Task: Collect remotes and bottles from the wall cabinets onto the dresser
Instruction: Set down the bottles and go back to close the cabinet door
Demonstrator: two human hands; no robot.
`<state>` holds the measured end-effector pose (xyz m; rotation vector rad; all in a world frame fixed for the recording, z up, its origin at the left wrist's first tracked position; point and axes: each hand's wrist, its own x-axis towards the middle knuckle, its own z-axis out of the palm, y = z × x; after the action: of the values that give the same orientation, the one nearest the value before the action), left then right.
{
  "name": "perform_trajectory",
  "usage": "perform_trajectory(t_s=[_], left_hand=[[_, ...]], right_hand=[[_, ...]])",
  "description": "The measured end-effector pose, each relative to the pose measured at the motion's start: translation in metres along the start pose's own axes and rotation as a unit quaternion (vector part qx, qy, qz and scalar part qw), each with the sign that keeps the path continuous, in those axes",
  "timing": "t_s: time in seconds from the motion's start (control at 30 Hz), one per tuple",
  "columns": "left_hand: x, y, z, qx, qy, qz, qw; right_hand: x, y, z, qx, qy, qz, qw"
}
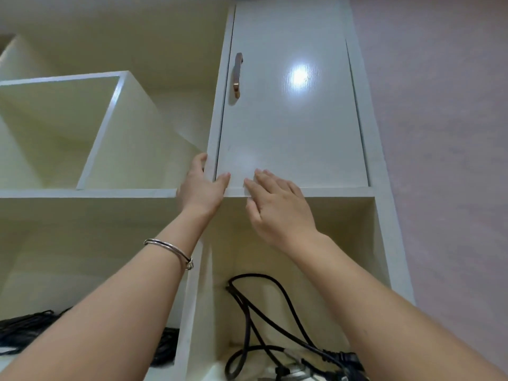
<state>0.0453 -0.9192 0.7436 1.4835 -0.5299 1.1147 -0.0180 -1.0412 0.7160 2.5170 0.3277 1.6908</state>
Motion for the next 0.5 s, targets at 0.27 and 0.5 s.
perform_trajectory(t_s=[0.27, 0.5], left_hand=[[-0.020, -0.004, -0.018, 0.059, -0.050, 0.036, 0.996], [-0.106, -0.012, -0.094, 0.192, -0.076, 0.111, 0.972]], right_hand=[[-0.005, -0.001, -0.001, 0.012, -0.011, -0.002, 1.000], [-0.059, -0.024, 0.000, 0.210, 0.015, 0.029, 0.977]])
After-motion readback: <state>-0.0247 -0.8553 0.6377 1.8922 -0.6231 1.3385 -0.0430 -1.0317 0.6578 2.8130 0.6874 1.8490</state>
